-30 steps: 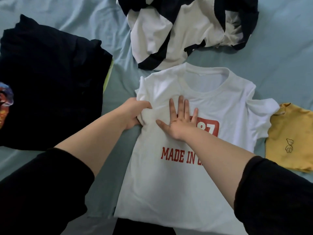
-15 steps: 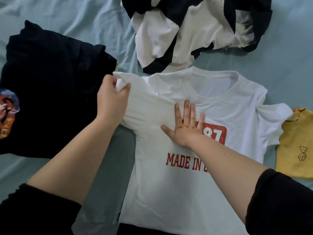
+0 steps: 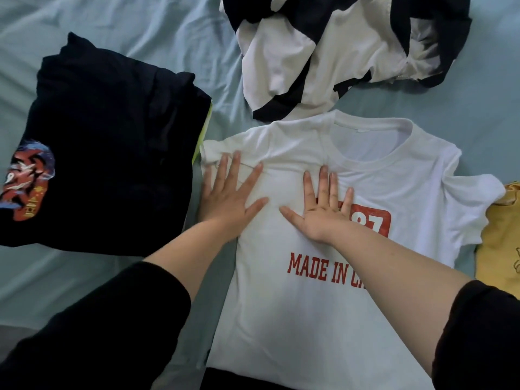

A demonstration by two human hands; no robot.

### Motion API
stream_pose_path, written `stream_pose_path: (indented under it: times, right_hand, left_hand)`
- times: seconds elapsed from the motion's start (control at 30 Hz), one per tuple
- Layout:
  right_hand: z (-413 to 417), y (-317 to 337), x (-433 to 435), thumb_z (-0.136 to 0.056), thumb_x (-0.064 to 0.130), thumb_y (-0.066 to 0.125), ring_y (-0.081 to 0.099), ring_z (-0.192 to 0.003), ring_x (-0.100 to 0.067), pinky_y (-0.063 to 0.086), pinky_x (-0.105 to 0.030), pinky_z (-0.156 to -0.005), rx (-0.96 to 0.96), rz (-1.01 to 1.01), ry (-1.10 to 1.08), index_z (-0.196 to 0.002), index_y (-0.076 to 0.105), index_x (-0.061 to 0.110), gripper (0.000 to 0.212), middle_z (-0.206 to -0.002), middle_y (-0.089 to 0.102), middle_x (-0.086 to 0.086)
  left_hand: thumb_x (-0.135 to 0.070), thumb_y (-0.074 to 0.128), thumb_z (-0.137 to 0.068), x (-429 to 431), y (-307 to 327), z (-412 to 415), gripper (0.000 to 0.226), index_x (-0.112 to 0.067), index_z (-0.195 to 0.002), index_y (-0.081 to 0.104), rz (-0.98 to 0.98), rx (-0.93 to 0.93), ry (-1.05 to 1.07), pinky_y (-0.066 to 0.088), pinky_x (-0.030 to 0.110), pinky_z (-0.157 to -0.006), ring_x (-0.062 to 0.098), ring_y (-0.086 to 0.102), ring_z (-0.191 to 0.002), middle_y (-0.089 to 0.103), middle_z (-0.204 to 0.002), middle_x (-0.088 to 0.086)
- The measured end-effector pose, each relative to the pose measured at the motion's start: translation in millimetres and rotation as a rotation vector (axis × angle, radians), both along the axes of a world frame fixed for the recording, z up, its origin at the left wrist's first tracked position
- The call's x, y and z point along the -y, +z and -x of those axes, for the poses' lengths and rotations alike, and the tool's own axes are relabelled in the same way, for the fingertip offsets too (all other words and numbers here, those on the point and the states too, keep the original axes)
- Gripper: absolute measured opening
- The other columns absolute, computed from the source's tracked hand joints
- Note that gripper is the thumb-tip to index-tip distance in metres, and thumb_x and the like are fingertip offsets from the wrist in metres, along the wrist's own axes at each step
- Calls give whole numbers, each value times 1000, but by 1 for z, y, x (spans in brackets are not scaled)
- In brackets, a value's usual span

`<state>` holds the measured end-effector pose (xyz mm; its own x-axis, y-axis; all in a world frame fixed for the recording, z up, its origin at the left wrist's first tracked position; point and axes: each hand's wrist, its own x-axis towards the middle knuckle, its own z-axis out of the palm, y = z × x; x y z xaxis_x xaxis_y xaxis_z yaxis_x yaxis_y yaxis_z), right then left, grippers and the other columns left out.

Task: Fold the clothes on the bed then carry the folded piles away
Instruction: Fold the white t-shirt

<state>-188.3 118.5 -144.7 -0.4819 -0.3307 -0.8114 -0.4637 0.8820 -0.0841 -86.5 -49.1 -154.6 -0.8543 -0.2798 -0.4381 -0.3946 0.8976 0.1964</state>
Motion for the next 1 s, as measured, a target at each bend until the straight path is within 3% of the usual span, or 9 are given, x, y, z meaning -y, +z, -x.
stream_pose_path:
  times: [0.17, 0.3, 0.37, 0.43, 0.5, 0.57, 0.77, 0.87, 1.0]
  right_hand:
    - [1, -5, -3, -71, 89, 1, -55, -119, -21, -31, -57, -102, -22, 37, -1, -109, -60, 37, 88, -116, -69, 3]
    - [-4, 0, -14, -79, 84, 10, -47, -130, -20, -30, -52, -104, -81, 180, 3, -127, -49, 37, 90, -130, -61, 2]
    - [-9, 6, -28, -90, 70, 26, -31, -143, -17, -21, -47, -112, -161, 345, -20, -148, -21, 35, 83, -153, -37, 2]
    - [-13, 19, -51, -97, 47, 41, -1, -150, -15, -3, -38, -119, -223, 548, -129, -152, 20, 28, 61, -163, 4, -1]
    - [-16, 32, -84, -98, 31, 50, 30, -142, -18, 17, -32, -116, -304, 694, -317, -139, 48, 19, 43, -151, 39, -2]
    - [-15, 42, -127, -96, 25, 53, 49, -126, -16, 34, -31, -108, -384, 733, -513, -126, 60, 16, 32, -132, 58, 0]
    - [20, 60, -242, -90, 17, 58, 63, -94, -20, 45, -28, -77, -361, 565, -1312, -104, 66, 14, 16, -99, 69, -4]
    - [40, 53, -265, -88, 20, 63, 64, -101, -31, 50, -40, -86, -115, 491, -1651, -103, 66, 3, 24, -107, 69, -17]
    - [59, 49, -269, -96, 19, 55, 57, -122, -32, 43, -37, -104, 305, 743, -2187, -125, 56, 0, 35, -132, 58, -21]
  left_hand:
    - [-81, -2, -80, -2, -3, -2, 71, -51, -134, -36, 113, 62, 107, -30, 58, -99, 21, -49, -128, -50, -142, 0]
    - [-71, 1, -88, -18, 13, -3, 69, -42, -138, -36, 137, 155, 156, -23, 60, -104, 33, -35, -138, -37, -151, 10]
    - [-64, 8, -93, -34, 24, -4, 68, -38, -142, -30, 127, 154, 167, -19, 58, -108, 33, -30, -141, -31, -154, 11]
    - [-60, 12, -95, -59, 33, -6, 67, -37, -144, -27, 96, 146, 123, -19, 54, -110, 29, -29, -142, -29, -156, 8]
    - [-57, 17, -96, -92, 39, -3, 68, -37, -145, -25, 46, 128, 91, -14, 50, -113, 27, -26, -143, -26, -157, 5]
    - [-54, 23, -96, -128, 44, 9, 69, -36, -147, -19, -46, 117, 89, -9, 46, -116, 25, -21, -145, -19, -159, 5]
    - [-48, 38, -97, -226, 56, 101, 63, -27, -151, 12, -206, -5, -55, 15, 43, -117, 25, 11, -147, 9, -161, 2]
    - [-42, 45, -96, -259, 62, 156, 58, -21, -148, 27, -264, -111, -108, 30, 41, -110, 27, 32, -139, 26, -155, 2]
    - [-37, 53, -93, -288, 61, 223, 52, -20, -140, 41, -297, -169, -92, 40, 36, -99, 26, 48, -125, 39, -145, 3]
